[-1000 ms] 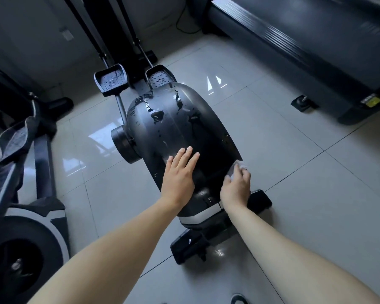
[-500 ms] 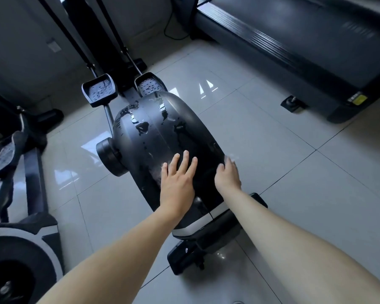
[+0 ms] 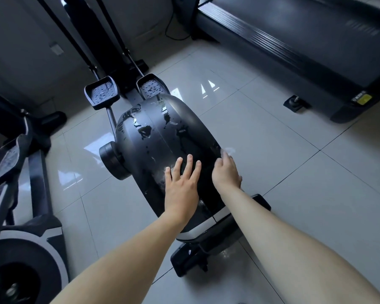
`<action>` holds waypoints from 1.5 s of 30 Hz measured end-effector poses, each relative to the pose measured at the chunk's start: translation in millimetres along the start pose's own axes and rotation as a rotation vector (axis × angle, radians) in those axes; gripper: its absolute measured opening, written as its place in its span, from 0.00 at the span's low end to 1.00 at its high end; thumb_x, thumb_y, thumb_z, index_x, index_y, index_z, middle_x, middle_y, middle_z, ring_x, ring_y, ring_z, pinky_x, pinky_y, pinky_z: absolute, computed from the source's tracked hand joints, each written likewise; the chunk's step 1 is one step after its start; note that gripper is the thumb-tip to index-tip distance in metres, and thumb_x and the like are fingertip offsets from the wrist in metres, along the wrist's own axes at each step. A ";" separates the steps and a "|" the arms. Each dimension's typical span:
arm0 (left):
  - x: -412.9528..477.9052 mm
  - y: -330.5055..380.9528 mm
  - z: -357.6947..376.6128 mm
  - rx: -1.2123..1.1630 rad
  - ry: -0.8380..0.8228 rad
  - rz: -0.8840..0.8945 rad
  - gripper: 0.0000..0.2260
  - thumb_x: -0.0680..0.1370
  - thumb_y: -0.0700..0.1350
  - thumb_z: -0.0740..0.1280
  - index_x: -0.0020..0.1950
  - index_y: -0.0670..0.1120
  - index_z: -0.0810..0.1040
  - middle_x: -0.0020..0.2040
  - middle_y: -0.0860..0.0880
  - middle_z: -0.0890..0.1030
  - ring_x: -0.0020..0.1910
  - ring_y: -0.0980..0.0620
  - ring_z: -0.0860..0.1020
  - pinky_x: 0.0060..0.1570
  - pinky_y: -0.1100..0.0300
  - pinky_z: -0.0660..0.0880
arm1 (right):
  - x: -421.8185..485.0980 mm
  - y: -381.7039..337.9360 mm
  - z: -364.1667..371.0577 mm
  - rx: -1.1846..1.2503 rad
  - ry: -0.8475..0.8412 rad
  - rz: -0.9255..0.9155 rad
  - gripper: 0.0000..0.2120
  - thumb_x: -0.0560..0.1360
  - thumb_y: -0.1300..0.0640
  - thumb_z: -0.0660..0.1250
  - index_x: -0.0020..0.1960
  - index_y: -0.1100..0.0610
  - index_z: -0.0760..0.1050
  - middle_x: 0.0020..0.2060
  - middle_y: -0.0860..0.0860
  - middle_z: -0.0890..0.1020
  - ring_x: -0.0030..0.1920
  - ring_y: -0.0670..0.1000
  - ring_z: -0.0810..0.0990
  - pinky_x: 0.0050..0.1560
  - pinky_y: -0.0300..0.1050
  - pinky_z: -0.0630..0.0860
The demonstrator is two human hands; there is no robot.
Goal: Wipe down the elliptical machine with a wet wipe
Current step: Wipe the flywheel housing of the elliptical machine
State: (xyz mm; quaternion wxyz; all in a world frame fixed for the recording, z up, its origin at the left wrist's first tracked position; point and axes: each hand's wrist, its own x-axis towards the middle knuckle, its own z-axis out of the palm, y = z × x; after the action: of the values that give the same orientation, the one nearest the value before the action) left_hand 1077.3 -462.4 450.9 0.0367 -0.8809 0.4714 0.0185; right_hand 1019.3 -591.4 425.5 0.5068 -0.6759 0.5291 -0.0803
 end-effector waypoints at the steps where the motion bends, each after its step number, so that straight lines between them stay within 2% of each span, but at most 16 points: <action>1: 0.2 -0.3 0.1 0.001 0.003 0.000 0.37 0.78 0.37 0.63 0.84 0.52 0.51 0.84 0.48 0.48 0.82 0.40 0.48 0.79 0.37 0.49 | -3.5 6.8 -1.6 0.013 0.006 0.055 0.25 0.85 0.53 0.46 0.81 0.46 0.56 0.80 0.47 0.61 0.79 0.52 0.61 0.77 0.63 0.49; 3: 0.2 -0.4 1.7 0.000 0.029 0.000 0.37 0.77 0.37 0.65 0.84 0.51 0.53 0.84 0.47 0.50 0.82 0.39 0.50 0.78 0.37 0.52 | -7.4 14.2 -2.8 0.011 -0.004 0.090 0.25 0.85 0.54 0.46 0.82 0.49 0.56 0.81 0.49 0.61 0.79 0.53 0.61 0.77 0.62 0.49; 6: 0.4 -0.8 5.6 0.006 0.051 0.000 0.38 0.76 0.36 0.66 0.83 0.51 0.55 0.84 0.47 0.52 0.82 0.39 0.52 0.78 0.36 0.54 | -0.4 4.8 -3.2 -0.002 -0.024 -0.002 0.26 0.85 0.55 0.47 0.82 0.49 0.56 0.81 0.49 0.60 0.80 0.52 0.59 0.79 0.62 0.48; 11: 0.5 -1.0 3.3 -0.006 0.023 -0.003 0.38 0.77 0.36 0.63 0.84 0.52 0.51 0.84 0.48 0.48 0.82 0.40 0.47 0.79 0.37 0.49 | 5.4 -3.5 -6.4 0.045 -0.062 -0.121 0.24 0.85 0.53 0.49 0.81 0.43 0.60 0.80 0.45 0.62 0.78 0.49 0.61 0.78 0.62 0.54; 15: 0.0 0.1 2.7 -0.012 0.019 -0.007 0.39 0.78 0.35 0.62 0.84 0.52 0.49 0.84 0.48 0.46 0.82 0.41 0.45 0.79 0.37 0.47 | -6.8 30.7 -0.5 0.067 -0.036 0.049 0.25 0.85 0.50 0.48 0.82 0.45 0.54 0.82 0.48 0.57 0.80 0.54 0.59 0.78 0.62 0.55; 19: -1.4 -1.1 7.1 0.001 0.024 -0.003 0.41 0.76 0.34 0.62 0.84 0.52 0.47 0.84 0.48 0.45 0.82 0.40 0.44 0.79 0.37 0.46 | -33.8 68.5 11.4 0.224 -0.009 0.274 0.27 0.85 0.48 0.47 0.83 0.43 0.48 0.82 0.49 0.55 0.79 0.58 0.61 0.78 0.64 0.56; 22: -1.3 -0.6 5.3 0.000 0.018 0.000 0.41 0.77 0.33 0.62 0.84 0.52 0.46 0.84 0.48 0.44 0.82 0.41 0.43 0.79 0.37 0.45 | -42.2 72.5 15.1 0.251 -0.012 0.307 0.27 0.85 0.47 0.47 0.83 0.43 0.45 0.82 0.49 0.54 0.79 0.58 0.61 0.78 0.63 0.56; 26: -1.2 -2.1 8.9 -0.002 0.038 -0.001 0.41 0.76 0.34 0.63 0.84 0.53 0.48 0.84 0.49 0.46 0.83 0.41 0.44 0.79 0.37 0.46 | -39.7 68.2 10.5 0.108 -0.008 0.126 0.27 0.86 0.51 0.48 0.83 0.49 0.49 0.82 0.51 0.55 0.81 0.56 0.56 0.79 0.60 0.53; 30: -0.8 -3.8 16.2 0.007 0.095 0.001 0.41 0.75 0.33 0.65 0.84 0.52 0.53 0.84 0.48 0.51 0.82 0.41 0.48 0.79 0.37 0.49 | -39.5 64.8 6.0 0.024 -0.001 -0.130 0.25 0.87 0.56 0.50 0.83 0.53 0.53 0.81 0.51 0.58 0.81 0.52 0.53 0.79 0.49 0.49; 33: -1.0 -2.1 12.8 -0.030 0.079 0.006 0.40 0.75 0.33 0.64 0.84 0.52 0.52 0.84 0.48 0.50 0.83 0.41 0.47 0.79 0.37 0.47 | -44.9 77.6 7.7 0.076 -0.030 -0.078 0.26 0.87 0.55 0.50 0.83 0.49 0.50 0.83 0.50 0.54 0.82 0.52 0.51 0.81 0.54 0.51; 36: -1.3 -3.4 2.9 -0.076 0.020 0.019 0.38 0.77 0.33 0.62 0.84 0.52 0.52 0.84 0.49 0.47 0.83 0.42 0.43 0.79 0.38 0.44 | -60.2 83.1 11.3 0.095 -0.020 0.046 0.27 0.86 0.55 0.50 0.83 0.49 0.49 0.82 0.51 0.54 0.81 0.57 0.57 0.78 0.59 0.57; 38: -1.9 -10.1 -2.4 -0.128 0.000 0.064 0.36 0.78 0.33 0.61 0.83 0.52 0.55 0.84 0.49 0.48 0.83 0.43 0.43 0.79 0.39 0.45 | -75.2 76.8 16.7 0.028 0.018 -0.036 0.26 0.86 0.56 0.50 0.83 0.53 0.50 0.82 0.52 0.56 0.81 0.56 0.55 0.79 0.58 0.55; 40: -7.7 -22.9 -4.0 -0.225 0.034 0.119 0.32 0.77 0.31 0.63 0.80 0.49 0.64 0.83 0.46 0.56 0.82 0.42 0.51 0.79 0.40 0.52 | -87.4 65.9 22.7 -0.033 0.012 -0.178 0.26 0.86 0.57 0.51 0.83 0.54 0.51 0.82 0.51 0.54 0.82 0.53 0.49 0.80 0.55 0.51; 42: -21.8 -40.4 1.1 -0.288 0.173 0.139 0.30 0.74 0.28 0.67 0.76 0.45 0.73 0.79 0.43 0.67 0.77 0.39 0.64 0.74 0.41 0.65 | -93.2 55.0 29.0 -0.122 -0.042 -0.261 0.26 0.86 0.57 0.50 0.83 0.52 0.50 0.83 0.50 0.49 0.82 0.50 0.42 0.80 0.55 0.44; 43: -32.4 -48.9 4.4 -0.305 0.251 0.109 0.30 0.73 0.28 0.67 0.74 0.44 0.75 0.76 0.43 0.71 0.72 0.38 0.69 0.71 0.42 0.69 | -95.3 50.4 32.7 -0.188 -0.057 -0.297 0.26 0.86 0.58 0.49 0.83 0.51 0.49 0.83 0.49 0.47 0.82 0.49 0.41 0.80 0.57 0.42; 45: -55.9 -62.9 9.1 -0.372 0.333 -0.029 0.30 0.73 0.27 0.66 0.73 0.45 0.75 0.72 0.46 0.73 0.66 0.42 0.69 0.68 0.47 0.72 | -98.8 41.9 39.3 -0.306 -0.071 -0.376 0.27 0.86 0.59 0.50 0.83 0.51 0.48 0.83 0.48 0.45 0.82 0.49 0.39 0.79 0.59 0.39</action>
State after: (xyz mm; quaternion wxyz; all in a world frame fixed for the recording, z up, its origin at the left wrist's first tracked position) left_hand 1098.6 -380.5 448.5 -0.2039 -0.8702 0.4466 -0.0413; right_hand 975.9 -486.0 416.9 0.3932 -0.8336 0.3819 -0.0682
